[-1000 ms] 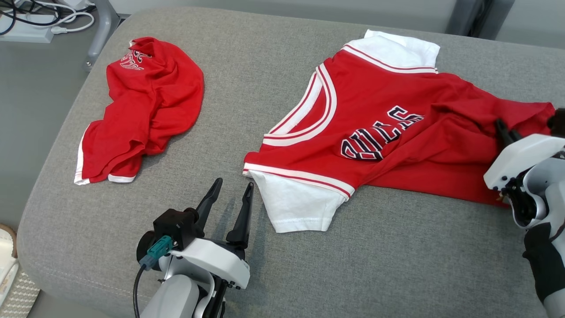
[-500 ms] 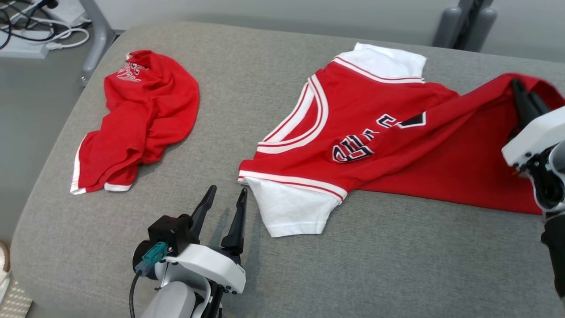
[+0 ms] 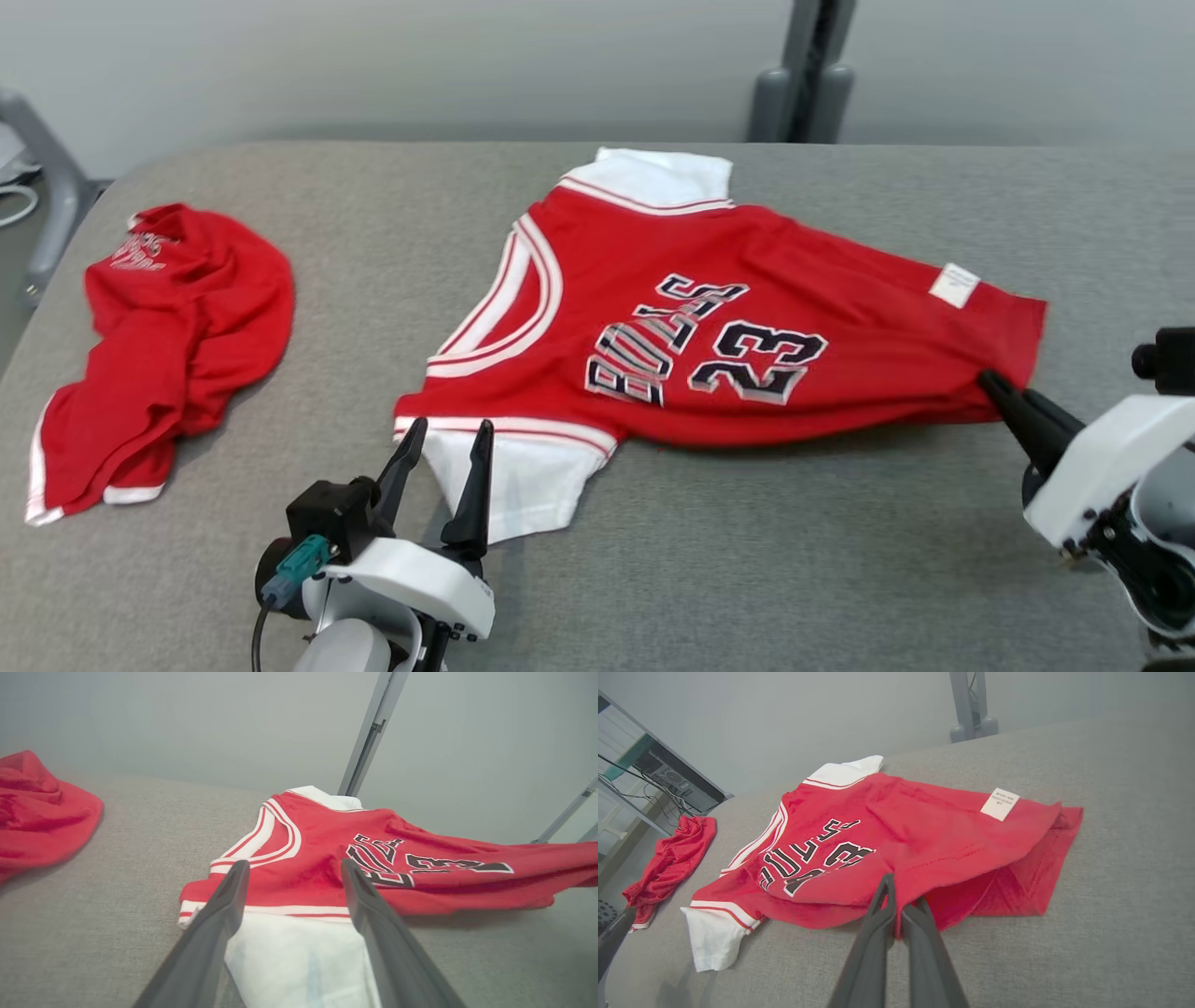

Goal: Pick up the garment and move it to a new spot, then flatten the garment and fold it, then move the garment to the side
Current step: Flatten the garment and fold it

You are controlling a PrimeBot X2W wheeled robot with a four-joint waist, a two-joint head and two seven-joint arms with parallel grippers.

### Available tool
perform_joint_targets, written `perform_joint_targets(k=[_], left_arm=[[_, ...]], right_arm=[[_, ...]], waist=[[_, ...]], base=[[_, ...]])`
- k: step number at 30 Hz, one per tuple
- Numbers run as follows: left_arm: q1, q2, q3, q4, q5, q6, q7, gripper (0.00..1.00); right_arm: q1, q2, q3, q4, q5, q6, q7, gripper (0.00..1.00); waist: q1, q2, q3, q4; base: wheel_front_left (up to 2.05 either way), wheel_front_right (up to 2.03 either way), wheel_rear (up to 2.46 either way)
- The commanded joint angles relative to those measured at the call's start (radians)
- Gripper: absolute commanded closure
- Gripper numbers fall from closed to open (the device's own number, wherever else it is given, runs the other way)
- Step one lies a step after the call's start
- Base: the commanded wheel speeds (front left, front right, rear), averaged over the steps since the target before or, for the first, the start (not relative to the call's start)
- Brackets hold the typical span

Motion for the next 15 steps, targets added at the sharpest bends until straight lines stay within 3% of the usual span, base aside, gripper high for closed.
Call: perform_joint_targets(k=[1, 9, 15], left_arm=[[0.007, 0.004, 0.006, 0.0, 0.009, -0.005, -0.005, 0.0], [0.019, 0.004, -0.006, 0.006, 0.001, -0.008, -0.005, 0.0], [0.0, 0.004, -0.04, 0.002, -0.007, -0.007, -0.005, 0.0]], right_arm=[[0.031, 0.005, -0.015, -0.037, 0.011, 0.0, 0.03, 1.0], [0.208, 0.032, -0.095, -0.289, 0.066, 0.0, 0.296, 1.0], [0.173, 0.033, -0.147, -0.329, 0.006, 0.0, 0.356, 1.0]], waist=[[0.0, 0.0, -0.029, -0.042], [0.0, 0.0, -0.056, -0.069], [0.0, 0.0, -0.048, -0.023]], base=[[0.0, 0.0, 0.0], [0.0, 0.0, 0.0], [0.0, 0.0, 0.0]])
